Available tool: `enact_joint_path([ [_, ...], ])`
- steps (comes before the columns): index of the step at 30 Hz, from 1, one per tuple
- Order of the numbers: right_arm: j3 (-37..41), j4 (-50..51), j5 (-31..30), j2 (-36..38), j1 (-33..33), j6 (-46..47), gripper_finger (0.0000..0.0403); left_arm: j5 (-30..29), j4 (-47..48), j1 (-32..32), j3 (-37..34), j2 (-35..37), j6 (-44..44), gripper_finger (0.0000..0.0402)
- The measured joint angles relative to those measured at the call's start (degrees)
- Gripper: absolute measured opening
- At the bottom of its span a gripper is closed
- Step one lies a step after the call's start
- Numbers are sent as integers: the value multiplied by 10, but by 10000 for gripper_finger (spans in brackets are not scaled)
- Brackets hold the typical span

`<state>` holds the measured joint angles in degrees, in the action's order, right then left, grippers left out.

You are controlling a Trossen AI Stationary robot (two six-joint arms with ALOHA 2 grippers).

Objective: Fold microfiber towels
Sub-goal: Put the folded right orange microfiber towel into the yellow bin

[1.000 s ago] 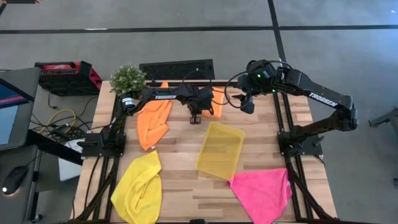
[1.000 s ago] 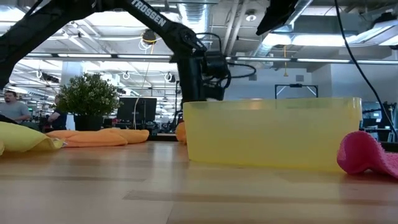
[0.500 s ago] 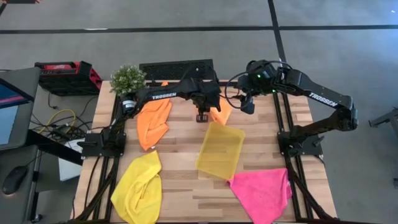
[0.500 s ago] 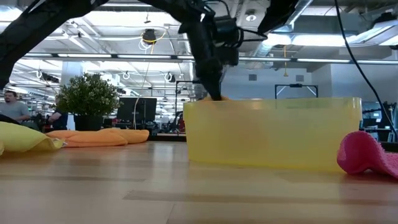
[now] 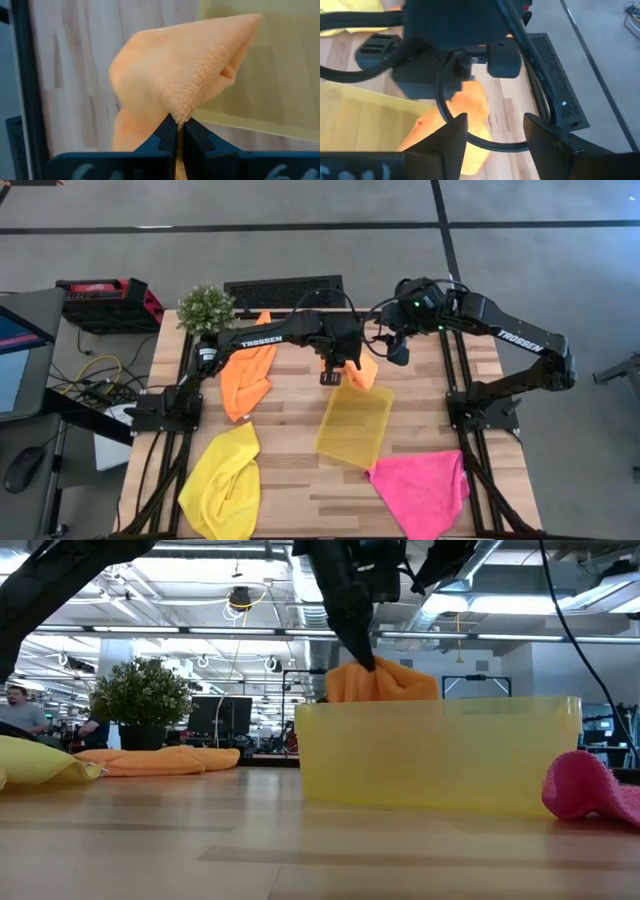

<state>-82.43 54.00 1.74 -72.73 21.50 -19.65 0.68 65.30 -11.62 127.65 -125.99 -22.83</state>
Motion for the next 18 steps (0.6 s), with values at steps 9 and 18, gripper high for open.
enact_joint_path([
  [9, 0, 1, 4, 0, 0, -1, 221, 0, 13, 32, 5, 0, -5, 0],
  [18, 0, 2, 8, 0, -1, -4, 221, 10, 34, 54, 5, 0, -14, 0],
])
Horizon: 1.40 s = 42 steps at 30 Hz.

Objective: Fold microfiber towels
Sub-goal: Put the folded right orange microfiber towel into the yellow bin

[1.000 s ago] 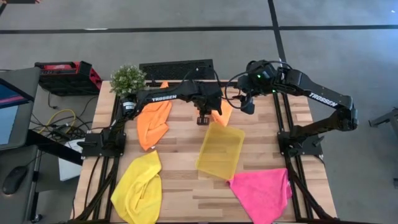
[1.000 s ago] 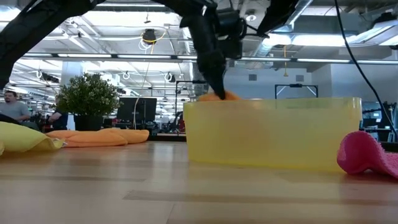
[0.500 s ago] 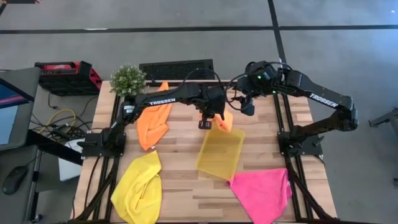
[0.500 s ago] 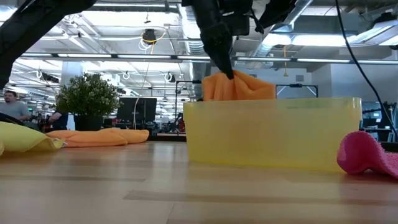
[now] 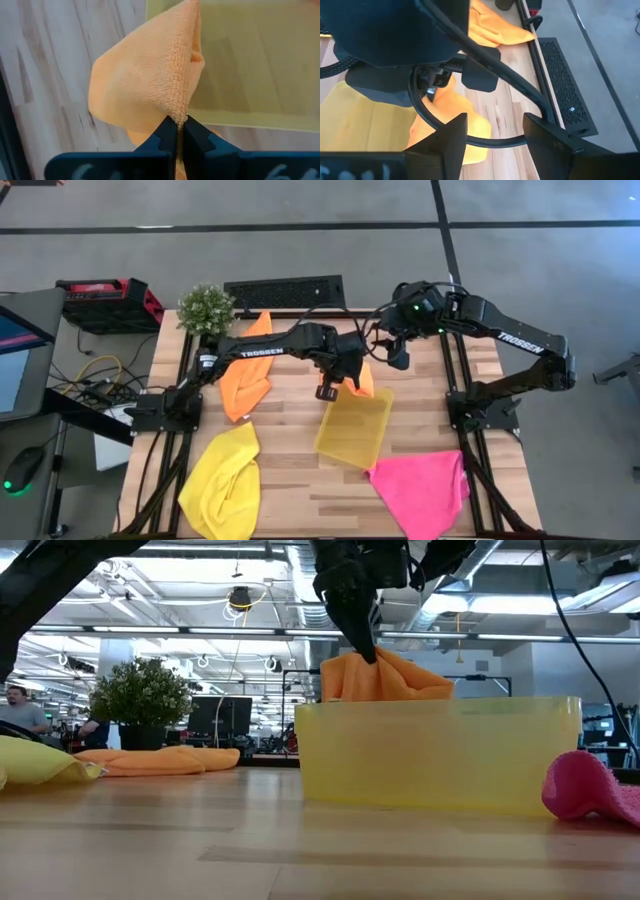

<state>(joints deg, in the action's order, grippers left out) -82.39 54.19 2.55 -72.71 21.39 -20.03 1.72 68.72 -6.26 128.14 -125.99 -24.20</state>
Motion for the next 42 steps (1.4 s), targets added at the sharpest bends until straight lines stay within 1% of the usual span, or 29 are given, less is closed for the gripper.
enact_joint_path([
  [9, 1, 4, 0, 0, 0, -14, 221, 1, -23, 19, -30, 0, 32, 0],
  [16, 2, 6, 0, 0, 0, -29, 221, 48, -43, 28, -34, -13, 9, 0],
  [18, 2, 10, -3, -1, 0, -28, 221, 51, -50, 30, -36, -23, 5, 0],
  [25, 3, 20, -5, -2, 0, -29, 221, 51, -63, 35, -45, -32, -9, 0],
  [30, 2, 42, 17, 1, -4, -29, 221, 48, -69, 44, -46, -34, -15, 0],
  [34, 2, 59, 36, 19, -7, -24, 221, 31, -69, 56, -46, -35, -32, 0],
  [35, 2, 59, 35, 24, -8, -18, 221, 22, -68, 61, -46, -35, -42, 0],
  [36, 2, 58, 13, 32, -7, -10, 222, 15, -66, 69, -47, -35, -59, 0],
  [37, 2, 58, 31, 40, -6, 1, 222, 16, -67, 78, -47, -35, -63, 0],
  [38, 2, 58, 35, 48, -7, 10, 222, 15, -71, 84, -47, -35, -67, 0],
  [39, 2, 60, 27, 55, -7, 18, 222, 6, -71, 89, -46, -35, -76, 0],
  [42, 2, 61, 41, 74, -8, 31, 222, 6, -75, 104, -43, -35, -86, 0],
])
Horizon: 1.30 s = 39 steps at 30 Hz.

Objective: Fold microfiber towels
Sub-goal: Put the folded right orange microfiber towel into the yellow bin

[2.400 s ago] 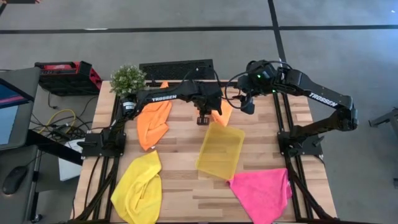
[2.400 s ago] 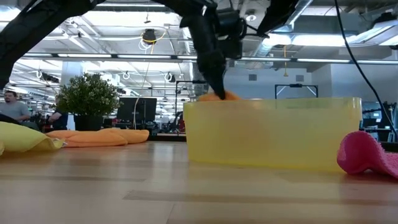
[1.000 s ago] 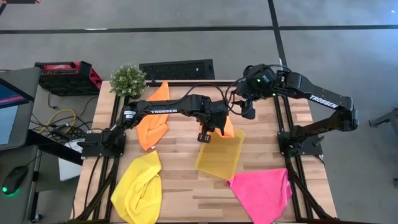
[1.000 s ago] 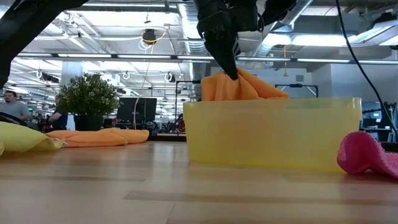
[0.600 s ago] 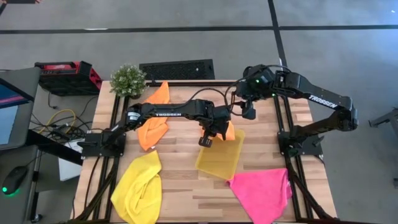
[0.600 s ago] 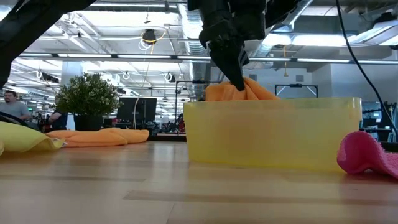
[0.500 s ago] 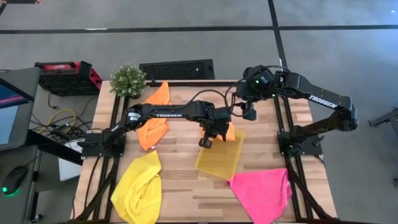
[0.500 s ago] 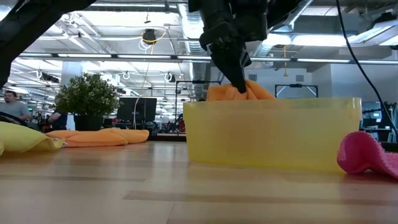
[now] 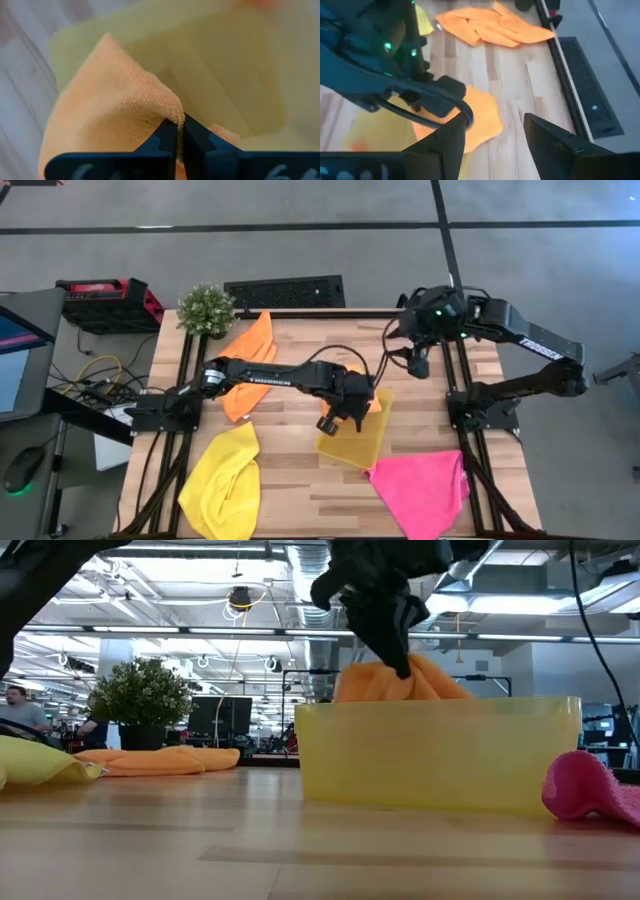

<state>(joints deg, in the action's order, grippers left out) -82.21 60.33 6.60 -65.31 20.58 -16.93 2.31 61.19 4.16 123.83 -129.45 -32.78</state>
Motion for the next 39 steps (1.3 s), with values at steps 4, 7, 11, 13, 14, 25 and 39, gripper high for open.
enact_joint_path([
  [4, -2, 10, -61, 19, -3, 11, 222, 11, 1, 27, -1, -1, -38, 0],
  [7, -1, 20, -55, 22, -5, 14, 222, 3, -7, 35, -1, -1, -62, 0],
  [11, -1, 32, -53, 24, -4, 32, 221, -1, -11, 41, -1, -1, -85, 0],
  [13, -1, 36, -53, 25, -4, 35, 221, 0, -9, 42, -1, -1, -85, 0],
  [14, -1, 37, -50, 25, -6, 35, 221, 3, -8, 42, -1, -1, -84, 0],
  [25, -1, 40, -41, 22, -7, 35, 221, -5, -1, 38, -1, -1, -28, 5],
  [39, -1, 40, -41, 22, -6, 35, 221, -21, 50, 37, -1, -1, 40, 146],
])
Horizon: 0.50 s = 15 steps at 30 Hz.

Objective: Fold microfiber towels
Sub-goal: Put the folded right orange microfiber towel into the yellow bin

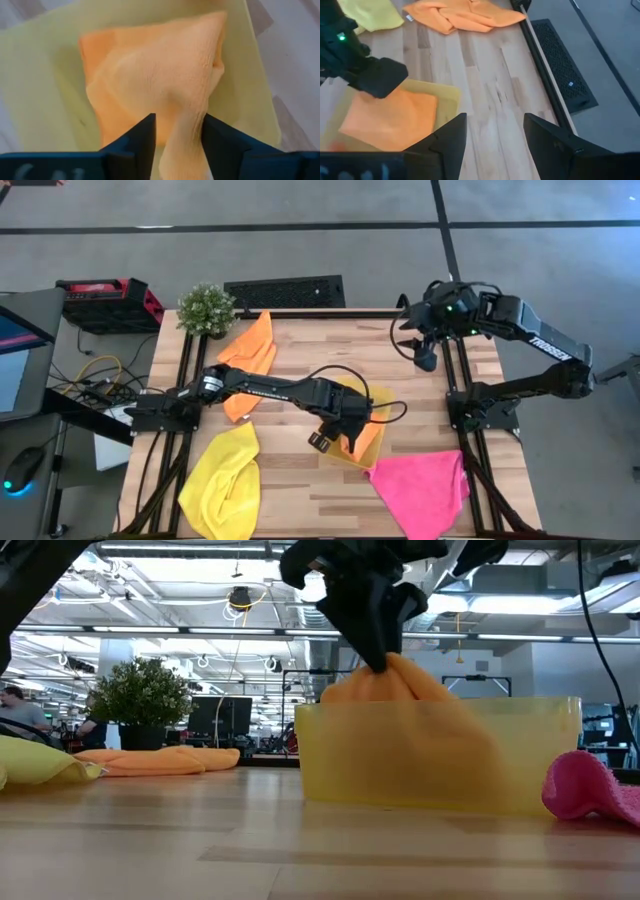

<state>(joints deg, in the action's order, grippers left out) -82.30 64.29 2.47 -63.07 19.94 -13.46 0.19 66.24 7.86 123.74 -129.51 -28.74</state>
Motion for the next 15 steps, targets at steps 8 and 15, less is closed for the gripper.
enact_joint_path([
  [8, 0, 0, 0, 0, 0, 0, 221, 3, 36, -3, 4, 0, 11, 163],
  [15, 0, 7, 27, 0, -9, 0, 221, 46, 114, -34, 81, 1, 69, 163],
])
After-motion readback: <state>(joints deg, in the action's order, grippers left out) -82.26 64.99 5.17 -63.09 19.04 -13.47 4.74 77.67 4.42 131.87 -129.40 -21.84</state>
